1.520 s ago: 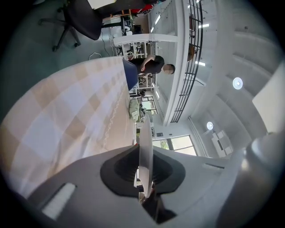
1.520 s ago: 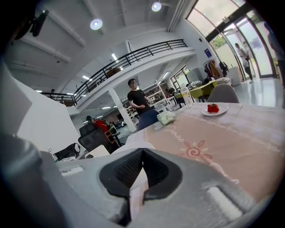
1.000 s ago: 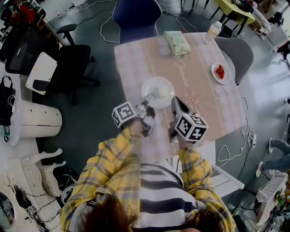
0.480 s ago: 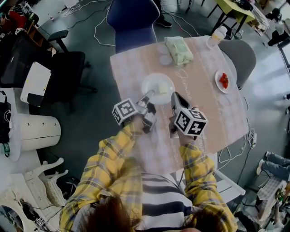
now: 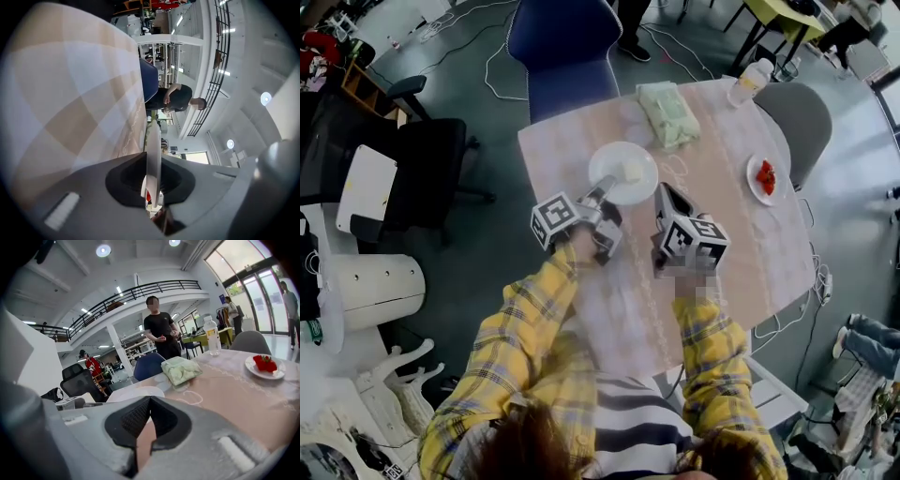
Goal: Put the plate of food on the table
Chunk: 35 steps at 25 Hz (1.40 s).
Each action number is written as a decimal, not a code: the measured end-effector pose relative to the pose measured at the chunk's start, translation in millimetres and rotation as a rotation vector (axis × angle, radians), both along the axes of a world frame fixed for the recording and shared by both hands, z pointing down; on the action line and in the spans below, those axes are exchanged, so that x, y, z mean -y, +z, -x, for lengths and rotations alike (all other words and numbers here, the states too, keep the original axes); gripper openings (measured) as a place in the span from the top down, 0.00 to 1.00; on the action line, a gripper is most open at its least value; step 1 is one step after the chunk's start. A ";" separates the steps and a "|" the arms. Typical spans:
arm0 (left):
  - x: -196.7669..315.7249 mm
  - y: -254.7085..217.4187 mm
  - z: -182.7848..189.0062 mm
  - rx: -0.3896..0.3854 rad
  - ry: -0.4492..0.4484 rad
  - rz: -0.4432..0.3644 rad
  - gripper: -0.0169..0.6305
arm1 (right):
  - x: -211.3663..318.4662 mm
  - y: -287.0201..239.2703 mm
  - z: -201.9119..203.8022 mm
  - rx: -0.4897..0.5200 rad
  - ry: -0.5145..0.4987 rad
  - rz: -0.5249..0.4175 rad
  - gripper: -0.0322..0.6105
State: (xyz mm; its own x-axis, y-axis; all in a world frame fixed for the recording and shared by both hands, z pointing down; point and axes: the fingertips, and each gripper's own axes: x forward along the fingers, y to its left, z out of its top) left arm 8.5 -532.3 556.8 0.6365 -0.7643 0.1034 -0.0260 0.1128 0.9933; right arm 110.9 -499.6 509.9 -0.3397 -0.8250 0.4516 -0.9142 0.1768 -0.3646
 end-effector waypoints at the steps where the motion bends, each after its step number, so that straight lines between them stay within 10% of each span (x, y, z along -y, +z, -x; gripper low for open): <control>1: 5.1 0.3 -1.7 0.003 0.002 0.004 0.97 | 3.1 1.1 -0.2 0.004 0.001 0.000 0.96; 21: 43.0 19.7 -21.8 0.102 0.084 0.155 0.96 | 35.6 11.8 -0.9 -0.031 -0.024 0.035 0.96; 25: 46.7 11.5 -25.4 0.099 0.148 0.134 0.73 | 31.1 14.2 1.0 -0.019 -0.014 0.042 0.96; 35: 31.0 8.1 -33.5 0.493 0.396 0.007 0.50 | 26.6 16.1 -1.7 0.000 -0.005 0.055 0.96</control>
State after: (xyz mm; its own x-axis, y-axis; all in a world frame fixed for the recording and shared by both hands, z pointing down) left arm 42.0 -563.3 564.9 0.7473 -0.4784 0.4611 -0.5216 0.0075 0.8532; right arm 112.7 -526.2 526.0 -0.3440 -0.7973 0.4959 -0.9133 0.1614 -0.3740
